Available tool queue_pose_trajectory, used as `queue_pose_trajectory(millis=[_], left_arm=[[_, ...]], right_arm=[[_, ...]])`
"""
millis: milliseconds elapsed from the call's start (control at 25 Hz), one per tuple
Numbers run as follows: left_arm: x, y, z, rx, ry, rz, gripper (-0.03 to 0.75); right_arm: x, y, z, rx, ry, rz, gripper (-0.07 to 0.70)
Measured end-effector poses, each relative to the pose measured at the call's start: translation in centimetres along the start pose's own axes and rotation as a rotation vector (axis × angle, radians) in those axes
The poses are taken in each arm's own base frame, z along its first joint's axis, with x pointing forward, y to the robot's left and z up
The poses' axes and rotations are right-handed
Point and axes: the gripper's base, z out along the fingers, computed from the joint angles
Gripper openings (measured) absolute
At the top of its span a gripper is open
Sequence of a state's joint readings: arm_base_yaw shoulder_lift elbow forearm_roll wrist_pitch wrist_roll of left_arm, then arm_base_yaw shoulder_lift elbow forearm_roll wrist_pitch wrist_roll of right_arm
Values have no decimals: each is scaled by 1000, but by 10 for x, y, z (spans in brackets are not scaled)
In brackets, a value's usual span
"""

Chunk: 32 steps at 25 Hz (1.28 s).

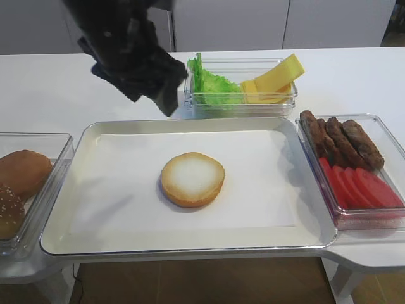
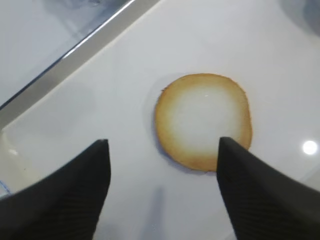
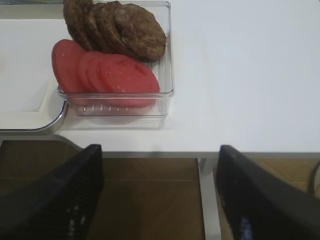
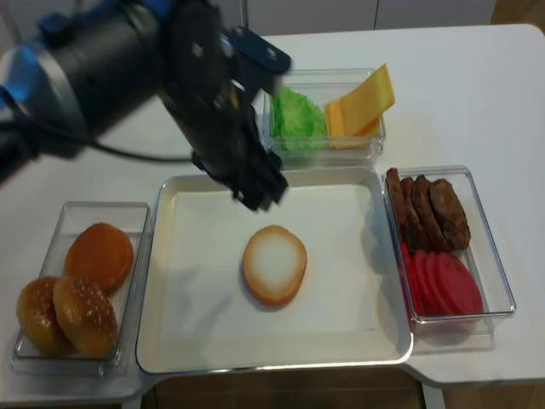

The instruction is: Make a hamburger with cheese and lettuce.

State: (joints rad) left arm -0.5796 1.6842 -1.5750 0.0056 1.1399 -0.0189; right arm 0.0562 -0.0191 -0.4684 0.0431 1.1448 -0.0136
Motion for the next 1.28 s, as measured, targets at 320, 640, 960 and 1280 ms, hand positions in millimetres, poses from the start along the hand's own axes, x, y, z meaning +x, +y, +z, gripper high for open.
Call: queue_pose_trajectory(millis=[320, 640, 960, 1280], left_arm=[[18, 72, -26, -38, 28, -175, 471], [34, 108, -61, -52, -48, -298, 445], [48, 102, -100, -95, -134, -278, 442], [83, 93, -123, -173, -155, -283, 441]], right_arm=[[0, 0, 0, 0, 0, 2, 549], [0, 0, 0, 0, 0, 2, 549], [0, 0, 0, 0, 0, 4, 549], [0, 0, 0, 0, 0, 4, 549]])
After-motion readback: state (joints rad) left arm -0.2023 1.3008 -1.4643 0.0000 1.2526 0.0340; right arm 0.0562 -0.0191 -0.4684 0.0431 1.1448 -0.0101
